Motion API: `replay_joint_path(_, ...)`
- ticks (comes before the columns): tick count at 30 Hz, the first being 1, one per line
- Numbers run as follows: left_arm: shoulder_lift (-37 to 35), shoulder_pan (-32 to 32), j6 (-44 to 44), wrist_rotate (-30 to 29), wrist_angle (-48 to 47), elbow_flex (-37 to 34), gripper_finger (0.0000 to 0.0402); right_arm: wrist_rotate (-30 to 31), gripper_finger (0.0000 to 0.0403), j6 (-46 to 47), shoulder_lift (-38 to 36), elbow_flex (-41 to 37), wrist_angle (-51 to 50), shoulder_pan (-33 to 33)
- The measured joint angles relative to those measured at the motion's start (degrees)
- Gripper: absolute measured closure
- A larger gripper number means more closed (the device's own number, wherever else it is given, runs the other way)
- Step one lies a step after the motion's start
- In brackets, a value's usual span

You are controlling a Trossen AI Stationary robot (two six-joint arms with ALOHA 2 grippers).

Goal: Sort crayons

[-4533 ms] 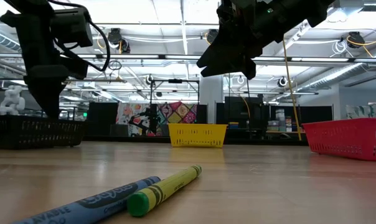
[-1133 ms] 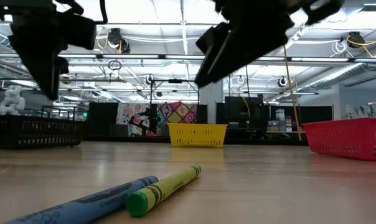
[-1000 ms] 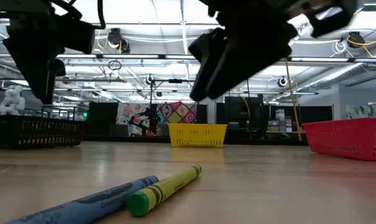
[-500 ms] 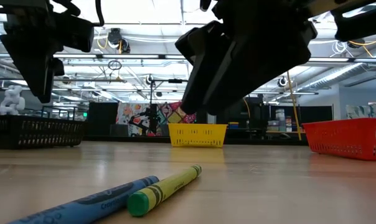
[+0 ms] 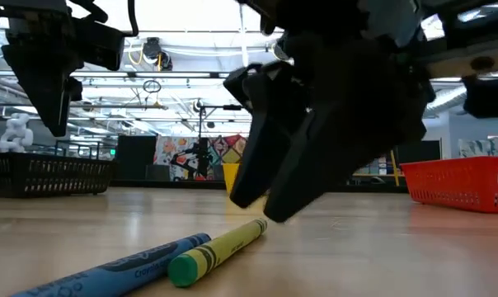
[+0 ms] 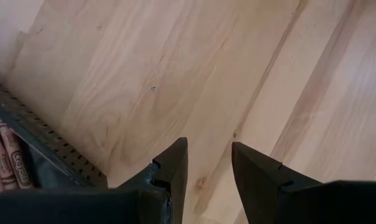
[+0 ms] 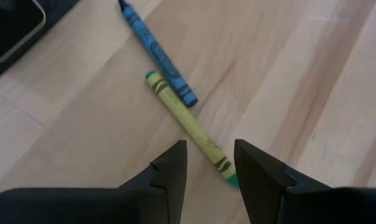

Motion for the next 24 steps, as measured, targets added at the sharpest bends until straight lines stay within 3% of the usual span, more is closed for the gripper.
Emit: replay_joint_path(24, -0.01, 0.00, -0.01, -1.01, 1.29, 0.00, 0.0274, -0.68, 0.0284, 1.19, 2.76, 0.15, 2.06, 0.12)
